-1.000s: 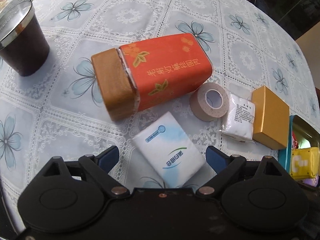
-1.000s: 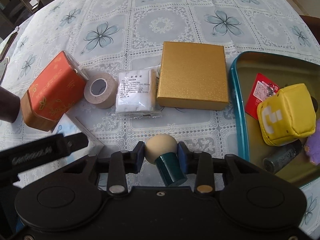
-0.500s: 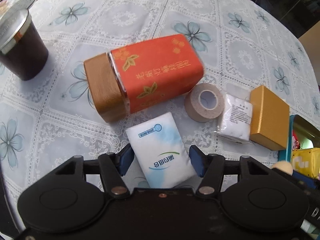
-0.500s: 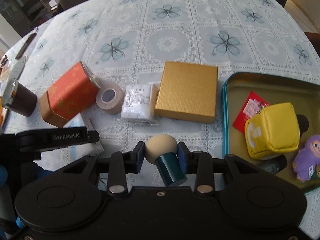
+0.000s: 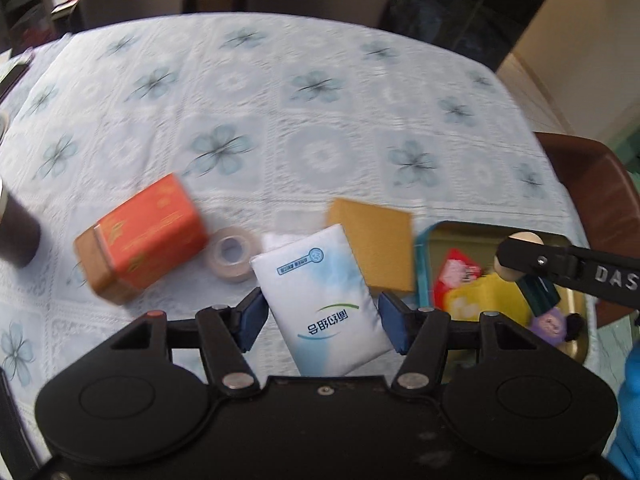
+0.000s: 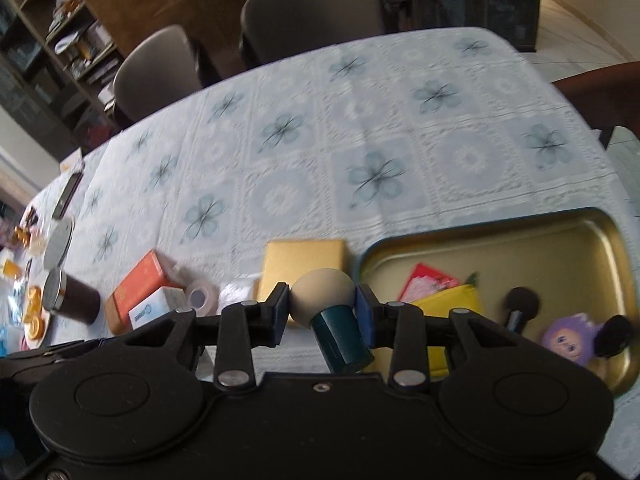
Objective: Organize soft objects
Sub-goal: 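Carry the tissue pack with the left tool while the right tool carries the sponge over the gold tray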
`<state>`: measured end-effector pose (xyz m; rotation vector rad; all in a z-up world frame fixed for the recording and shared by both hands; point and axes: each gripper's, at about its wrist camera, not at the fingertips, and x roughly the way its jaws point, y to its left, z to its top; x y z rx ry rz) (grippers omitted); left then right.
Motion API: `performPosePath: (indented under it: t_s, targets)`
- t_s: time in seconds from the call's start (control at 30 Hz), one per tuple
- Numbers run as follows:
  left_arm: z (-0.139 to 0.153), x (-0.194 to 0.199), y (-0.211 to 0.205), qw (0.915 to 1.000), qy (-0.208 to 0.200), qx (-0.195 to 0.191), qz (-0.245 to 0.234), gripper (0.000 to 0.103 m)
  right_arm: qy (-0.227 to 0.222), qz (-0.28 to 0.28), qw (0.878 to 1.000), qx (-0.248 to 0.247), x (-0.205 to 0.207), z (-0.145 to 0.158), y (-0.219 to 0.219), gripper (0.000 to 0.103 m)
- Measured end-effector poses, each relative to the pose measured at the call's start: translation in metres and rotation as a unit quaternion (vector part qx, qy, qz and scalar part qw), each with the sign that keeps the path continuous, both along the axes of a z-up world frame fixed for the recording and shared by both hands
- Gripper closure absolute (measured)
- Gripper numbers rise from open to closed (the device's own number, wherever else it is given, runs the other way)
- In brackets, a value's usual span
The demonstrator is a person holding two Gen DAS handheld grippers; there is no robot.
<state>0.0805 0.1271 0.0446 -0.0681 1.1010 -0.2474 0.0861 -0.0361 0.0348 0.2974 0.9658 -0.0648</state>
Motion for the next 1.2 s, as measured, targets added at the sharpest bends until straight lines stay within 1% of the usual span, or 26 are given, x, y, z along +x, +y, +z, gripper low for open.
performPosePath:
  t_s: [0.2, 0.33, 0.53, 0.73, 0.93, 1.07, 1.2]
  targets:
    - [0.016, -0.016, -0.070, 0.9979, -0.013, -0.013, -0.062, 0.045, -0.016, -0.056, 0.998, 0.002, -0.023, 0.012, -0.062, 0.065]
    - [0.018, -0.026, -0.115, 0.9952, -0.014, -0.014, -0.096, 0.045, -0.017, -0.089, 0.996, -0.001, -0.040, 0.014, -0.100, 0.065]
    - [0.013, -0.036, -0.170, 0.9919, -0.006, -0.016, -0.126, 0.045, -0.006, -0.121, 0.993, -0.001, -0.060, 0.008, -0.147, 0.065]
    - [0.007, -0.034, -0.211, 0.9911, 0.002, -0.015, -0.132, 0.045, -0.005, -0.124, 0.992, -0.001, -0.069, 0.006, -0.175, 0.065]
    - [-0.005, -0.012, -0.242, 0.9926, 0.004, 0.003, -0.121, 0.045, -0.009, -0.122, 0.993, 0.001, -0.067, 0.008, -0.195, 0.065]
    - [-0.013, 0.001, -0.255, 0.9934, 0.008, 0.019, -0.113, 0.044, -0.007, -0.116, 0.993, -0.001, -0.062, 0.005, -0.203, 0.065]
    - [-0.020, 0.006, -0.261, 0.9939, 0.016, 0.032, -0.104, 0.042, -0.004, -0.107, 0.994, 0.001, -0.057, 0.002, -0.206, 0.065]
